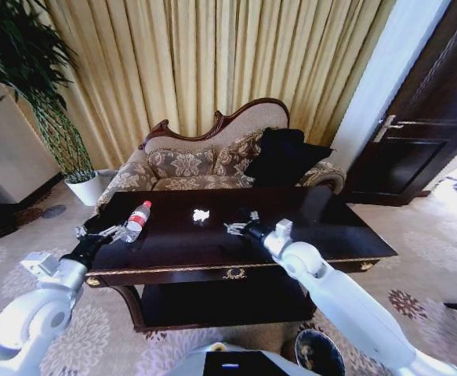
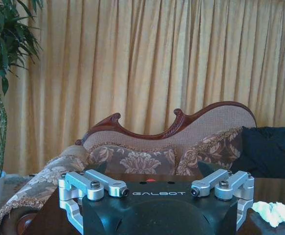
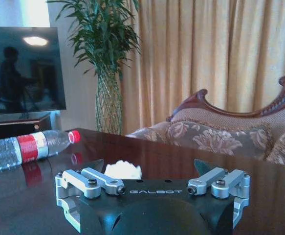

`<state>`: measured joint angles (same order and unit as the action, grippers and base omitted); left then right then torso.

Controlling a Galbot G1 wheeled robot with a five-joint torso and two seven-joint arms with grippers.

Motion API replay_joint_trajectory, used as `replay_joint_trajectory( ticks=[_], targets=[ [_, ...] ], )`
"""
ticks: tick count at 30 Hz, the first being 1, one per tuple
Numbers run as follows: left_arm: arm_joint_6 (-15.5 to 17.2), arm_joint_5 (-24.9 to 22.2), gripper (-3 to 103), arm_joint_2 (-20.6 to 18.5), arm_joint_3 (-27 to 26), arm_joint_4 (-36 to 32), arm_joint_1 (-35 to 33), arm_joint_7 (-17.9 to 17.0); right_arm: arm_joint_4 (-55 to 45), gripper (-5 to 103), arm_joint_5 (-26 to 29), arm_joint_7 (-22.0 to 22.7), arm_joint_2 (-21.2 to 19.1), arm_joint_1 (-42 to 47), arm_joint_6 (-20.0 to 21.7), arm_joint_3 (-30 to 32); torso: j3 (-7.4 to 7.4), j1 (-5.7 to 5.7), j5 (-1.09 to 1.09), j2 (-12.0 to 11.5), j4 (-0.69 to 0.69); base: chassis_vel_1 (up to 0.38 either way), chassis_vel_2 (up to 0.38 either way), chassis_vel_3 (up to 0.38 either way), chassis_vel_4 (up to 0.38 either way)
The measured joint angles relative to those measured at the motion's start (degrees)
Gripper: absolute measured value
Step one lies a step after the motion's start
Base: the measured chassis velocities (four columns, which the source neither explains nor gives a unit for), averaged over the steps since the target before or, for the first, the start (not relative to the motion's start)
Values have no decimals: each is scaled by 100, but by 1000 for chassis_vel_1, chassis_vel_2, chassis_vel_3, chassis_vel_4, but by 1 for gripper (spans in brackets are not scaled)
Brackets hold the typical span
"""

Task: Move to the front of the table and place the trash on the table into the trash bin.

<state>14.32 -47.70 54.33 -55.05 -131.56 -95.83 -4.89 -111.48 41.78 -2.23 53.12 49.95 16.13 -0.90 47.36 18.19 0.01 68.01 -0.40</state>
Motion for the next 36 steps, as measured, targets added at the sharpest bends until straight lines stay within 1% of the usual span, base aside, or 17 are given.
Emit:
replay_joint_trajectory(
  ticks=[1, 2, 4, 5, 7, 8, 10, 15, 22, 24, 29, 31, 36],
  targets=[
    [0, 13, 100, 28, 8, -9, -10, 0, 142, 100, -1, 23, 65, -231, -2, -166, 0, 0, 0, 0, 1, 0, 0, 0, 0],
    [0, 13, 100, 28, 8, -9, -10, 0, 142, 100, -1, 23, 65, -231, -2, -166, 0, 0, 0, 0, 1, 0, 0, 0, 0],
    [0, 30, 100, 71, 8, -41, -44, 0, 438, 100, -4, 30, 150, -648, -13, -434, 0, 0, 1, 0, 1, 0, 0, 0, 0],
    [0, 30, 100, 71, 8, -41, -44, 0, 438, 100, -4, 30, 150, -648, -13, -434, 0, 0, 1, 0, 1, 0, 0, 0, 0],
    [0, 33, 100, 95, -25, -68, -80, 1, 655, 100, -1, 32, 223, -1008, -15, -662, 0, 0, 0, 0, 1, 0, 0, 0, 0],
    [0, 33, 100, 95, -25, -68, -80, 1, 655, 100, -1, 32, 223, -1008, -15, -662, 0, 0, 0, 0, 1, 0, 0, 0, 0],
    [0, 33, 100, 103, -66, -95, -115, 1, 802, 100, 0, 34, 284, -1212, -13, -874, 0, 0, 0, 0, 1, 0, 0, 0, 0],
    [-1, 32, 100, 125, -140, -138, -161, 1, 876, 100, -6, 114, 383, -1292, 80, -1081, 0, 0, 1, 0, 0, 0, 0, 0, 0],
    [-1, 50, 100, 211, -162, -199, -212, 1, 905, 100, -44, 178, 460, -1259, 98, -1261, 0, 0, 0, 0, 0, 0, 0, 0, 0],
    [-1, 61, 100, 239, -158, -232, -222, 1, 1060, 100, -110, 191, 577, -1301, 67, -1340, 0, 0, 1, 0, 0, 0, 0, 0, 0],
    [-2, 63, 100, 248, -205, -284, -273, 1, 1226, 100, -179, 236, 714, -1349, 36, -1428, 0, 0, 1, 0, 1, 0, 0, 0, 0],
    [-5, 63, 100, 252, -261, -314, -331, 3, 1372, 100, -318, 230, 815, -1352, -29, -1466, 0, 0, 0, 0, 2, 0, 0, 0, 0],
    [-9, 63, 100, 228, -294, -301, -343, 19, 1507, 101, -465, 194, 886, -1295, -93, -1473, 0, 0, 0, 0, 1, 0, 0, 0, 0]
  ],
)
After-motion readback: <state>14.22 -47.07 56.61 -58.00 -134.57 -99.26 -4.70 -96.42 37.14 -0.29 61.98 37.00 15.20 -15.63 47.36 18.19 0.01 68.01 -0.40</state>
